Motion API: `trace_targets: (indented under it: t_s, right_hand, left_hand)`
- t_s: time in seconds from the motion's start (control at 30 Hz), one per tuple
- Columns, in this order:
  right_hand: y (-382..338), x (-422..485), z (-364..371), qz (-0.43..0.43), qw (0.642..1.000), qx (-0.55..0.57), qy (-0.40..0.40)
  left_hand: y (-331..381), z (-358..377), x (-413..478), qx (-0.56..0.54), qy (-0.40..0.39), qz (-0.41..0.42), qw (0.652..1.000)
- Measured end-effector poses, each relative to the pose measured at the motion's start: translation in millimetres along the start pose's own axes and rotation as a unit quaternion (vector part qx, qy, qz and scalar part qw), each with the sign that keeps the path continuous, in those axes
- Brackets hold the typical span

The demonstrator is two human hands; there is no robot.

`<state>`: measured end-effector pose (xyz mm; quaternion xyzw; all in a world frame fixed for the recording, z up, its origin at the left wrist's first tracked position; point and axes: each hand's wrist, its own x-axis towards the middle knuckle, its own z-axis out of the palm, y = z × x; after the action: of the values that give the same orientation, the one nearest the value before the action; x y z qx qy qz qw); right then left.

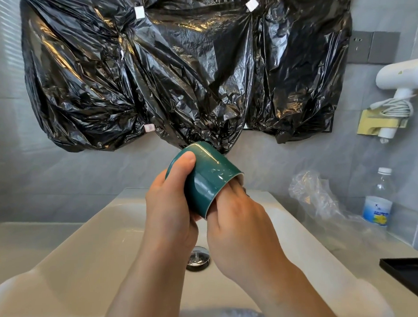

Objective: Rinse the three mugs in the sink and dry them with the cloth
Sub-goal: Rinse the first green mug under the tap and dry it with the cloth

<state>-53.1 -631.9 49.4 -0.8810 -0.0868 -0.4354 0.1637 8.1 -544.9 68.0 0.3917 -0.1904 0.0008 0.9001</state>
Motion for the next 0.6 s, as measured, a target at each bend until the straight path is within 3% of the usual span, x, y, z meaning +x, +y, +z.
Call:
trace_targets:
  t_s: [0.2, 0.4, 0.5, 0.6]
  right_hand:
    - [2.4, 0.6, 8.0, 0.007, 0.985, 0.146, 0.092]
    - [5.5, -5.3, 5.5, 0.051, 0.956, 0.24, 0.161]
    - [3.7, 2.3, -1.1, 0.071, 0.922, 0.363, 0.117]
    - [10.4, 11.8, -8.0, 0.15, 0.894, 0.418, 0.062]
  left_hand:
    - [4.3, -5.2, 4.6, -0.006, 0.021, 0.007, 1.0]
    - [0.7, -0.1, 3.5, -0.042, -0.034, 0.009, 0.998]
    - [-3.8, 5.9, -0.4, -0.041, -0.038, 0.005, 0.998]
    - [-10.4, 14.0, -6.5, -0.013, -0.035, 0.0, 0.999]
